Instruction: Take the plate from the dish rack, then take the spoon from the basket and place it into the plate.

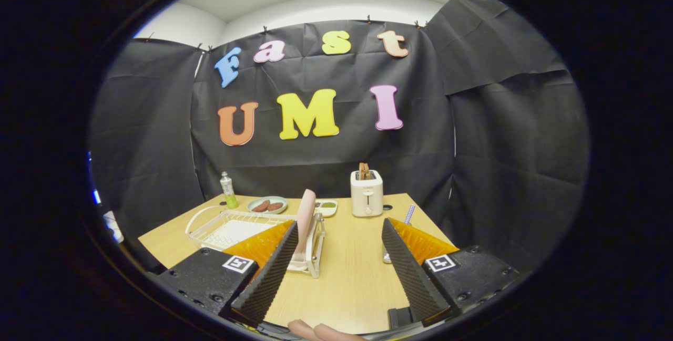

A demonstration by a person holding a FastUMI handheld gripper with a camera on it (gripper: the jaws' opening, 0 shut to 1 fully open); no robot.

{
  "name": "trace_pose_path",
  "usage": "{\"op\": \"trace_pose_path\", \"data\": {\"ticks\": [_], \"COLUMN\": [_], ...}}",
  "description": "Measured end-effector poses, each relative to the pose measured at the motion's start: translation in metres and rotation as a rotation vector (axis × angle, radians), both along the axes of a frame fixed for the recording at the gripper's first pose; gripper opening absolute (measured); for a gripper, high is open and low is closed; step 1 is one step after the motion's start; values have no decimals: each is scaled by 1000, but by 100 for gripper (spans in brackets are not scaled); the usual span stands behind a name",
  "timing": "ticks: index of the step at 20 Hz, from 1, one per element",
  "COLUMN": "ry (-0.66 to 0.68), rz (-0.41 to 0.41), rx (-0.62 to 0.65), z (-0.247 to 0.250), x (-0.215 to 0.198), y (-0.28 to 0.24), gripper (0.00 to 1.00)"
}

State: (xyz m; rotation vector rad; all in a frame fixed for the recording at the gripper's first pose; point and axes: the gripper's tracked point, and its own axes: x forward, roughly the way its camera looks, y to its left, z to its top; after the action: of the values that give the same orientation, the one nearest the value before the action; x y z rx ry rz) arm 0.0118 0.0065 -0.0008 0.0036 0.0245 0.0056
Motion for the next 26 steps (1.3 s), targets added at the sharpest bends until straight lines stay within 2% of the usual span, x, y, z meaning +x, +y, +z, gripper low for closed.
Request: {"op": "trace_pose_path", "data": {"ticks": [7, 11, 18, 22, 26], "ry": [23, 57, 250, 437, 553], "rz": [11, 19, 70, 71, 37], "rx": [-2, -15, -11, -92, -155], "z": [3, 21, 51, 37, 33], "x": [11, 34, 119, 179, 220], "y": [7, 15, 36, 56, 74], "gripper": [100, 100, 100, 100, 100]}}
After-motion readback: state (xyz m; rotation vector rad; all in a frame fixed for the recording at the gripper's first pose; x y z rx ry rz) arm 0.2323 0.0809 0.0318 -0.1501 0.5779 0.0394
